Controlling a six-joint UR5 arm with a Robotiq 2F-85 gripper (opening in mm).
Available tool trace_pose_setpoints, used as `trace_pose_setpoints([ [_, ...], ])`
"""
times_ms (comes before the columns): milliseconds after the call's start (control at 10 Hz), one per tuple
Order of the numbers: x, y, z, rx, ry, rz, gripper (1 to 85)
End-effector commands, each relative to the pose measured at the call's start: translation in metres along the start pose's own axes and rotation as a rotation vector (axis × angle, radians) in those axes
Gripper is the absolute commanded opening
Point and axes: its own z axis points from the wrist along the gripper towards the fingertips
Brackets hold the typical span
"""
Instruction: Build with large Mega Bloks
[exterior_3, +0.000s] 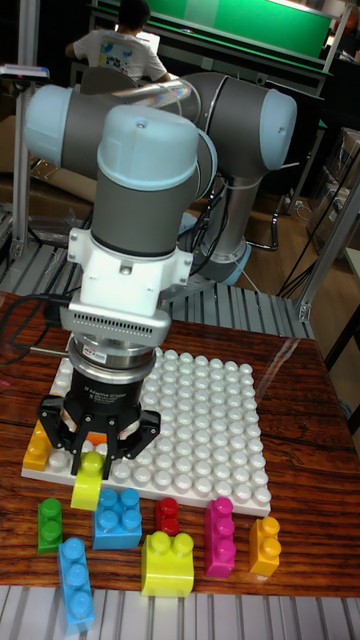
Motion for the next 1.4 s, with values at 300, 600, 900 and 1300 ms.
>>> trace_pose_setpoints([
  [300,0.021,0.009,-0.001,-0.026,-0.040,0.056,1.0],
  [600,0.032,0.014,0.007,-0.004,-0.051,0.077,1.0],
  [900,0.033,0.011,0.006,0.015,-0.046,0.053,1.0],
  [1300,0.052,0.010,0.006,0.019,0.028,-0.045,1.0],
])
